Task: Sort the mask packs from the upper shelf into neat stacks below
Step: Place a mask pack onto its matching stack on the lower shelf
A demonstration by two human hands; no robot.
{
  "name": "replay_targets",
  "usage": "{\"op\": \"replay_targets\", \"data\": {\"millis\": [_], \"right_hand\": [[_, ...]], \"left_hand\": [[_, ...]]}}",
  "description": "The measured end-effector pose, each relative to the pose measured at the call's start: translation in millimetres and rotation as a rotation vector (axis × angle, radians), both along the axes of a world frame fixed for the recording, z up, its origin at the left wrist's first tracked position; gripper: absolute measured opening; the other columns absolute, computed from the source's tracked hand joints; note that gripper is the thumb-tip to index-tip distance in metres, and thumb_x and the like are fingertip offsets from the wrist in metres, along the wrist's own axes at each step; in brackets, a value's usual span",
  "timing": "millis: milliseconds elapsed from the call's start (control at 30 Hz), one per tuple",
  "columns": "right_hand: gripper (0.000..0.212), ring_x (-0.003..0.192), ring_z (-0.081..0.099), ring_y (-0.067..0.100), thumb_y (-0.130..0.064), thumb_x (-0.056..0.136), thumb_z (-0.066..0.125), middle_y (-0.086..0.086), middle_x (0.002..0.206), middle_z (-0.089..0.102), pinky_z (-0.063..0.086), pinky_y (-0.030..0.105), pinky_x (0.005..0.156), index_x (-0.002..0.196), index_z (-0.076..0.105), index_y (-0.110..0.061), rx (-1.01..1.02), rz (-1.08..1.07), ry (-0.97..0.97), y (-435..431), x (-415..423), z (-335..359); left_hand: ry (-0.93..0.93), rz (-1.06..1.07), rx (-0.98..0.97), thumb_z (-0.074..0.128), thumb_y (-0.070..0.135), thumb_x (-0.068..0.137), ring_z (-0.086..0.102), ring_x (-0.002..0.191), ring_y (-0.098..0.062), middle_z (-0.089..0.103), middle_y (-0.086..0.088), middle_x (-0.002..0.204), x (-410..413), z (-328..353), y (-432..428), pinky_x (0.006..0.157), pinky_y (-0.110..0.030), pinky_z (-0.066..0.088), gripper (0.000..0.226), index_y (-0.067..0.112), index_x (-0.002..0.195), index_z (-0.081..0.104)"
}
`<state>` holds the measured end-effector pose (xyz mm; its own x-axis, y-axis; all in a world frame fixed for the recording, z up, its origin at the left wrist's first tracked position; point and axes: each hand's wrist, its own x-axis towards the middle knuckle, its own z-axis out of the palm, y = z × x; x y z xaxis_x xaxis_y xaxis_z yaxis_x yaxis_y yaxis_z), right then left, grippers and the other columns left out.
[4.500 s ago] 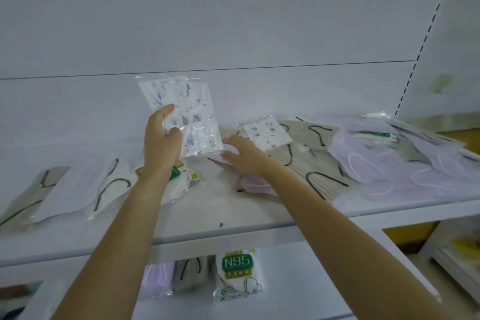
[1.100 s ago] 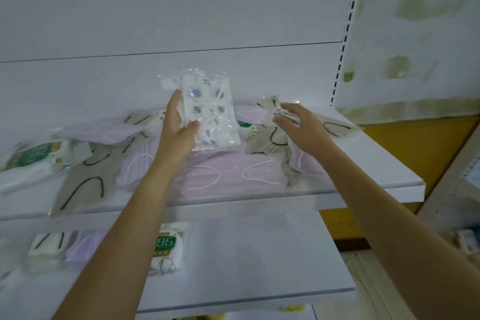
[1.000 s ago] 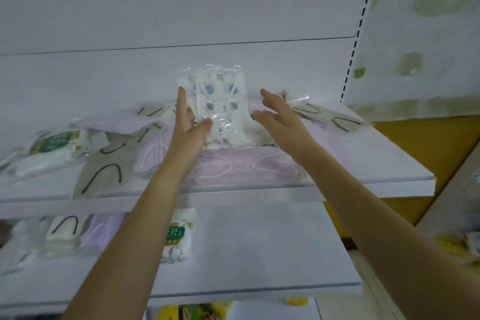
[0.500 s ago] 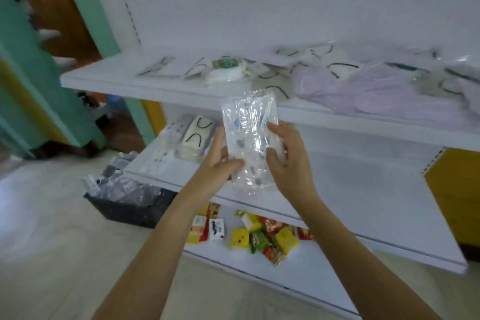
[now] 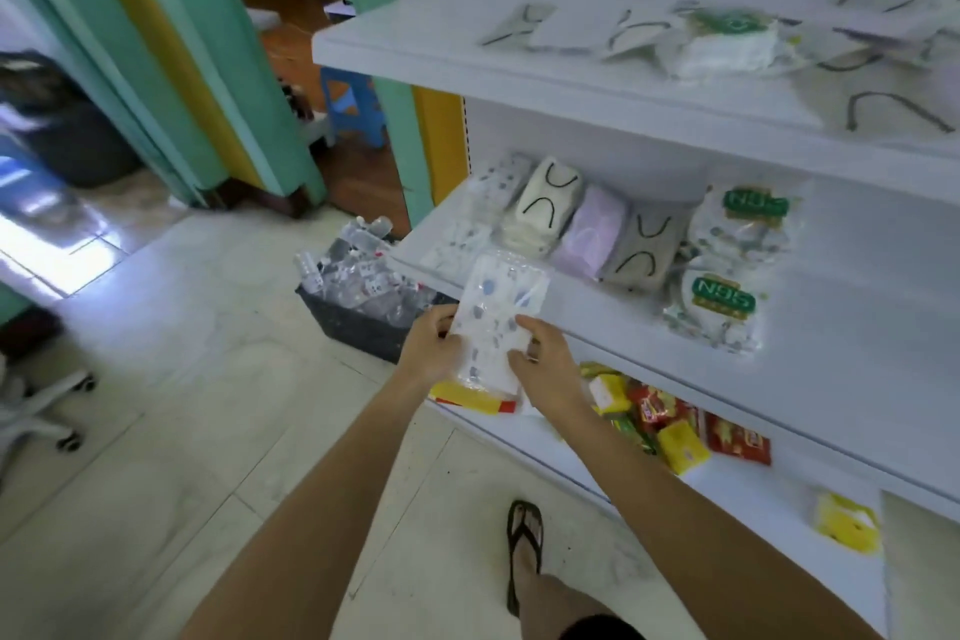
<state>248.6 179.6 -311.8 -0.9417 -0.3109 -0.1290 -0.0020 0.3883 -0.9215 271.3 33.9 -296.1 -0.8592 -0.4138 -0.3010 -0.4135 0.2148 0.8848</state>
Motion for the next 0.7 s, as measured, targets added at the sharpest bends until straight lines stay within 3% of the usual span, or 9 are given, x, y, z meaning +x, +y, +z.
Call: {"op": "replay_targets", "data": {"millis": [100,200,300,367,433,467,567,700], "right_hand": [[0.048,0.092,0.049,0.016,0.002,0.088,0.049,0.007,0.136,0.041,0.035,0.012,0.079,0.134,0.045,-0.012,0.010,0.015,-0.060,-39.6,-39.3,-17.3],[0.050,0.117,0.048,0.021,0.007,0.088,0.043,0.007,0.141,0.039,0.029,0.004,0.082,0.134,0.046,-0.012,0.001,0.001,-0.066,-74.5,-91.4,-33.8],[0.050,0.123,0.044,0.021,0.010,0.086,0.040,0.010,0.138,0.040,0.033,0.013,0.097,0.130,0.050,-0.010,0.040,-0.045,-0.119,-103.2,-138.1,-48.2],[0.048,0.102,0.052,0.019,0.008,0.086,0.040,0.014,0.134,0.044,0.045,0.017,0.084,0.128,0.052,-0.012,0.067,-0.076,-0.157,-121.5,-161.6,-61.7],[0.044,0.083,0.053,0.018,0.006,0.087,0.041,0.015,0.131,0.049,0.041,0.007,0.059,0.125,0.054,-0.012,0.086,-0.111,-0.197,-136.6,-179.6,-75.4],[0.043,0.083,0.056,0.020,0.007,0.087,0.041,0.014,0.130,0.050,0.039,0.007,0.054,0.124,0.055,-0.010,0.095,-0.131,-0.210,-143.3,-186.4,-81.9],[0.042,0.110,0.056,0.024,0.004,0.090,0.043,0.011,0.135,0.048,0.035,0.008,0.073,0.129,0.052,-0.008,0.135,-0.171,-0.218,-160.2,-208.1,-102.0],[0.045,0.119,0.051,0.022,-0.002,0.093,0.043,0.007,0.140,0.045,0.038,0.018,0.088,0.137,0.045,-0.011,0.182,-0.211,-0.241,-185.9,-234.0,-120.3]], "left_hand": [[-0.056,-0.024,-0.073,0.050,-0.009,0.085,0.056,0.102,-0.017,0.059,-0.003,0.109,-43.6,-18.4,-41.1,0.081,-0.025,0.045,0.041,0.007,0.122,0.056],[-0.097,-0.030,-0.144,0.053,-0.008,0.085,0.053,0.102,-0.021,0.054,-0.003,0.103,-92.7,-38.1,-80.8,0.089,-0.034,0.047,0.049,0.010,0.130,0.047],[-0.148,-0.058,-0.163,0.055,-0.008,0.085,0.052,0.093,-0.026,0.049,-0.001,0.090,-129.9,-53.9,-108.3,0.084,-0.036,0.046,0.058,0.014,0.138,0.040],[-0.154,-0.098,-0.197,0.056,-0.005,0.086,0.054,0.098,-0.027,0.054,-0.006,0.104,-152.0,-66.4,-124.8,0.085,-0.035,0.047,0.060,0.017,0.138,0.038],[-0.163,-0.134,-0.248,0.057,-0.002,0.087,0.055,0.108,-0.027,0.055,-0.010,0.123,-174.4,-78.9,-139.9,0.089,-0.036,0.048,0.059,0.018,0.139,0.037],[-0.167,-0.149,-0.264,0.057,-0.002,0.087,0.054,0.112,-0.028,0.054,-0.010,0.128,-184.2,-86.1,-146.0,0.091,-0.036,0.048,0.058,0.016,0.139,0.037],[-0.152,-0.205,-0.317,0.052,-0.004,0.088,0.051,0.119,-0.028,0.051,-0.011,0.134,-212.3,-107.8,-162.2,0.090,-0.031,0.044,0.055,0.011,0.139,0.038],[-0.120,-0.292,-0.381,0.042,-0.004,0.091,0.047,0.124,-0.029,0.045,-0.012,0.141,-245.7,-133.5,-189.5,0.100,-0.032,0.038,0.049,0.006,0.139,0.040]]}}
